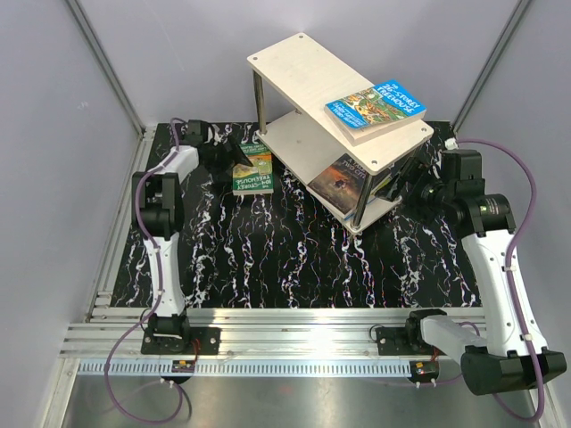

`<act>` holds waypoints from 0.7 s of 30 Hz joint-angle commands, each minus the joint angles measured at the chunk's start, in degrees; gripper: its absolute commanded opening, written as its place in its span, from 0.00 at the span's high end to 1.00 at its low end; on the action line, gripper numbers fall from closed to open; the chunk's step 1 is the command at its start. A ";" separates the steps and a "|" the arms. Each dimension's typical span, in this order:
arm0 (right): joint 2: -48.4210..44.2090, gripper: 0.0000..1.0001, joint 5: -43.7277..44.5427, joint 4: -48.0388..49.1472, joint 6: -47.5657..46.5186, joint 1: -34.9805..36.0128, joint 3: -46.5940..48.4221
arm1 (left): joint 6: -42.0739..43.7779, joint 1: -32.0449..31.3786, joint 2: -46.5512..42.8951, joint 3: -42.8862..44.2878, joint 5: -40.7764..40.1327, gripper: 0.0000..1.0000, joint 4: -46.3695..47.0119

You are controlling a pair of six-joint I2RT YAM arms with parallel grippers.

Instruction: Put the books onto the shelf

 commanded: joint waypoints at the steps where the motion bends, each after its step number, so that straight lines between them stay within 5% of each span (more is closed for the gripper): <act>1: 0.16 0.13 -0.17 3.16 -0.48 0.35 1.25 | -1.06 -0.09 -0.10 3.34 1.29 0.01 0.55; 21: -0.72 0.12 -0.34 3.07 -3.83 0.35 0.02 | -5.80 -1.23 -3.09 2.92 8.22 0.01 5.81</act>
